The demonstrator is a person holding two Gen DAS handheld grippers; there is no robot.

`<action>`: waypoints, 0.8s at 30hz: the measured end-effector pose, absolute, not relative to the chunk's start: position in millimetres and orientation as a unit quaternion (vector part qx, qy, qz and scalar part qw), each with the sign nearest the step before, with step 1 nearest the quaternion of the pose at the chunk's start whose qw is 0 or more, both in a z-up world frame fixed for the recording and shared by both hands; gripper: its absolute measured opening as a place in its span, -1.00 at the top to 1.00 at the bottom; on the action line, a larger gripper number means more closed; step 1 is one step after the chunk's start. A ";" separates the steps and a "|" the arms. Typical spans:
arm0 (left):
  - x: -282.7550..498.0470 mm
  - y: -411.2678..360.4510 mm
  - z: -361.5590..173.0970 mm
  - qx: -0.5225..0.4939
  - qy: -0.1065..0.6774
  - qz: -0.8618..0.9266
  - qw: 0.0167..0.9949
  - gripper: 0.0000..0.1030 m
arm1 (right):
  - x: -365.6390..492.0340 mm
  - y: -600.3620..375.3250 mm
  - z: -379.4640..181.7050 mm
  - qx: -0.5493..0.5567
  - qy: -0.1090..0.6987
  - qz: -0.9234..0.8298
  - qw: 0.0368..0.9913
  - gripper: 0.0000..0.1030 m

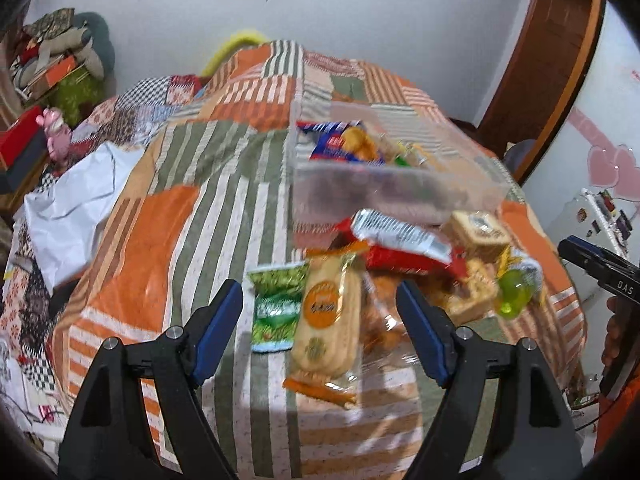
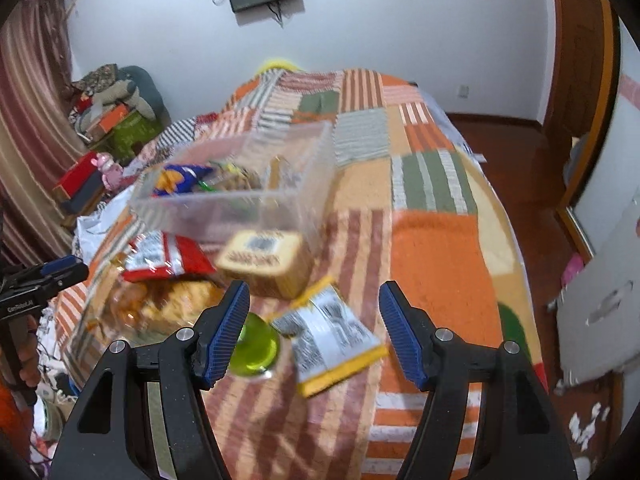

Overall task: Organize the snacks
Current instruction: 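Grasp the orange-labelled rice cake pack with the left tool while the right tool grasps the white-yellow packet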

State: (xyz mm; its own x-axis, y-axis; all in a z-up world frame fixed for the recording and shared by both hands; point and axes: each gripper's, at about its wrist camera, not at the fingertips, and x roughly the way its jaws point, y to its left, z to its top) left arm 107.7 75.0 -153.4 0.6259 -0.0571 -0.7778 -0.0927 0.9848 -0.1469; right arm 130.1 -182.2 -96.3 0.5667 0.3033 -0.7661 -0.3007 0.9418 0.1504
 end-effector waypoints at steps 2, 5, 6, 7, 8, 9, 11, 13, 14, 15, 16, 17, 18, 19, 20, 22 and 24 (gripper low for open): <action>107.1 77.3 -160.4 -0.090 0.438 0.015 0.894 -0.53 | 129.8 -186.7 -102.2 0.001 0.441 0.165 0.882 -0.24; 107.8 77.6 -169.4 -0.098 0.444 0.012 0.890 -0.53 | 128.9 -190.3 -110.9 0.001 0.453 0.164 0.876 -0.24; 108.3 77.0 -172.0 -0.097 0.447 0.010 0.889 -0.53 | 129.1 -190.1 -114.7 -0.002 0.459 0.162 0.874 -0.24; 108.6 75.8 -174.6 -0.096 0.449 0.006 0.888 -0.53 | 129.6 -190.2 -117.3 -0.004 0.462 0.162 0.872 -0.24; 108.8 74.8 -176.3 -0.095 0.450 0.005 0.888 -0.53 | 129.9 -189.4 -120.3 -0.007 0.466 0.163 0.870 -0.24; 109.7 74.2 -177.8 -0.095 0.450 0.005 0.888 -0.52 | 130.0 -188.6 -123.3 -0.010 0.469 0.163 0.868 -0.24; 111.6 73.6 -180.8 -0.098 0.450 0.003 0.888 -0.35 | 130.6 -186.4 -129.1 -0.017 0.474 0.162 0.865 -0.24; 113.4 75.5 -183.9 -0.108 0.452 -0.001 0.885 -0.25 | 130.5 -184.5 -134.0 -0.023 0.478 0.160 0.864 -0.24; 113.9 76.9 -184.7 -0.114 0.452 -0.003 0.885 -0.16 | 131.0 -183.9 -135.8 -0.023 0.480 0.160 0.862 -0.24; 113.9 78.8 -185.3 -0.120 0.451 -0.005 0.885 -0.13 | 130.8 -184.0 -138.0 -0.022 0.482 0.161 0.861 -0.24; 114.2 81.1 -185.9 -0.126 0.450 -0.006 0.884 -0.08 | 130.9 -184.2 -140.0 -0.021 0.483 0.159 0.861 -0.24; 114.8 82.8 -186.9 -0.130 0.451 -0.006 0.883 0.00 | 130.9 -184.7 -141.6 -0.021 0.484 0.158 0.860 -0.24; 115.7 83.7 -188.8 -0.130 0.454 -0.002 0.882 0.03 | 131.8 -184.7 -142.2 -0.020 0.484 0.159 0.860 -0.24; 117.0 84.0 -191.3 -0.127 0.458 0.001 0.880 0.03 | 132.4 -185.2 -142.5 -0.017 0.484 0.160 0.860 -0.24; 118.3 83.8 -194.9 -0.124 0.463 0.003 0.878 0.04 | 133.4 -185.4 -142.6 -0.015 0.485 0.162 0.860 -0.24; 118.5 80.1 -196.5 -0.112 0.462 0.006 0.880 0.04 | 135.1 -186.2 -143.3 -0.012 0.486 0.165 0.858 -0.24; 119.5 78.1 -196.2 -0.104 0.461 0.007 0.881 0.04 | 137.3 -186.0 -144.6 -0.011 0.487 0.166 0.857 -0.24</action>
State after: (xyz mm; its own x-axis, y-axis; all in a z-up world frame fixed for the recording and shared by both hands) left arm 119.5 78.1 -196.2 0.5749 -0.0835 -0.8140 -0.1079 0.9784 -0.1766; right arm 137.3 -186.0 -144.6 0.4705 0.2737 -0.8389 -0.2955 0.9447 0.1425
